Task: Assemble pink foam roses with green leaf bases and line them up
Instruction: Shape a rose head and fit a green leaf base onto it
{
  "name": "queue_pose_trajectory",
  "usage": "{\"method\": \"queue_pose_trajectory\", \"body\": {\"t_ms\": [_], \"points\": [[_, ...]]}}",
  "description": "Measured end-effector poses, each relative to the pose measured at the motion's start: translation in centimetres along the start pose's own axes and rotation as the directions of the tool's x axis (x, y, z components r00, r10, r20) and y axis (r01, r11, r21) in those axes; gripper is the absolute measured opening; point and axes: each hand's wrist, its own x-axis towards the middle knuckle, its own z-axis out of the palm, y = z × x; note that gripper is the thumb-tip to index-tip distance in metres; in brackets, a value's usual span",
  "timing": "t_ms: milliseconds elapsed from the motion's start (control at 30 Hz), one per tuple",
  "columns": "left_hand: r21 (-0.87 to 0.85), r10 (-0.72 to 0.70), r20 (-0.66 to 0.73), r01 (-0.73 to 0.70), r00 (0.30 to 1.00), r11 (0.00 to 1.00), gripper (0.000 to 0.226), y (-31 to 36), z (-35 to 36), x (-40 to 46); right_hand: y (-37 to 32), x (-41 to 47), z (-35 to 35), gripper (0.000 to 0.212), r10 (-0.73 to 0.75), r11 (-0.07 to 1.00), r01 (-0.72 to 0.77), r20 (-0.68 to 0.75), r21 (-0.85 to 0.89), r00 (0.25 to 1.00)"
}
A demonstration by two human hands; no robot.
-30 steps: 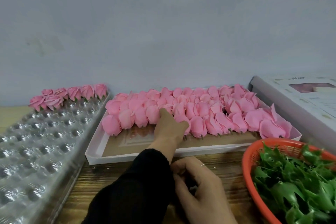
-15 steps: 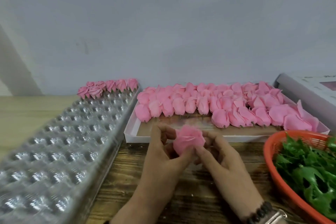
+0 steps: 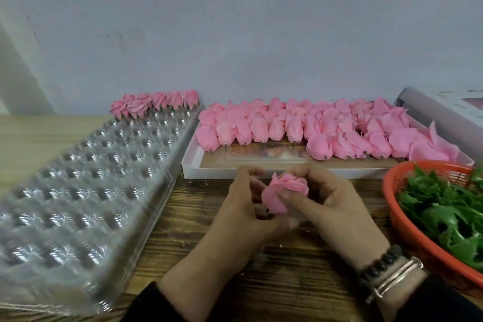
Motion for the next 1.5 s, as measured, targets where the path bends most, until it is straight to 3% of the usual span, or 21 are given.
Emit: {"method": "queue_pose_trajectory", "body": {"t_ms": [133,267,400,500,600,800,967,1233,1333,1400,1500], "points": [[0.034,-0.075,0.011,0.074,0.997,0.997,0.049,0.2,0.3,0.0,-0.5,-0.3,0.8,0.017,-0.079,0.98,0.092,0.078,-0.179,0.994],[-0.004,-0.02,0.144,0.021,0.989,1.0,0.032,1.3,0.2,0.0,-0.9,-0.8,1.7,0.005,-0.224,0.865,0.268,0.152,-0.424,0.963],[-0.14,-0.037,0.003,0.037,0.999,0.99,0.01,1.5,0.1,0.0,-1.0,-1.0,1.8,0.036,-0.296,0.921,0.291,0.02,-0.26,0.955],[-0.186,-0.047,-0.107,0.026,0.993,0.982,0.007,1.3,0.1,0.0,-0.9,-0.9,1.5,0.041,-0.271,0.942,0.256,-0.042,-0.216,0.962],[-0.189,0.002,-0.077,-0.017,0.997,0.982,0.008,1.3,0.1,0.1,-0.8,-0.8,1.7,0.048,-0.228,0.949,0.217,-0.024,-0.227,0.973],[-0.162,0.054,0.036,-0.048,0.998,0.986,0.027,1.5,0.2,0.0,-1.2,-0.9,1.9,0.044,-0.181,0.966,0.169,-0.046,-0.198,0.982],[-0.176,0.069,0.099,-0.051,0.993,0.983,0.028,1.5,0.1,0.0,-1.0,-0.8,1.9,0.05,-0.183,0.965,0.17,-0.047,-0.198,0.982],[-0.117,0.033,0.158,-0.014,0.987,0.993,0.055,1.3,0.1,-0.1,-1.3,-0.8,2.2,0.032,-0.222,0.958,0.202,-0.084,-0.206,0.971],[-0.128,0.009,0.117,0.006,0.993,0.992,0.046,1.3,0.2,-0.1,-1.8,-1.0,2.4,0.03,-0.239,0.97,0.232,-0.121,-0.069,0.963],[-0.25,-0.037,0.055,0.049,0.998,0.967,0.015,1.2,0.2,-0.2,-1.9,-1.2,2.4,0.028,-0.248,0.966,0.257,-0.174,0.032,0.953],[-0.423,-0.132,-0.089,0.082,0.987,0.902,0.02,0.8,0.2,0.0,-1.2,-0.8,2.3,0.03,-0.21,0.977,0.209,-0.254,-0.031,0.944]]}}
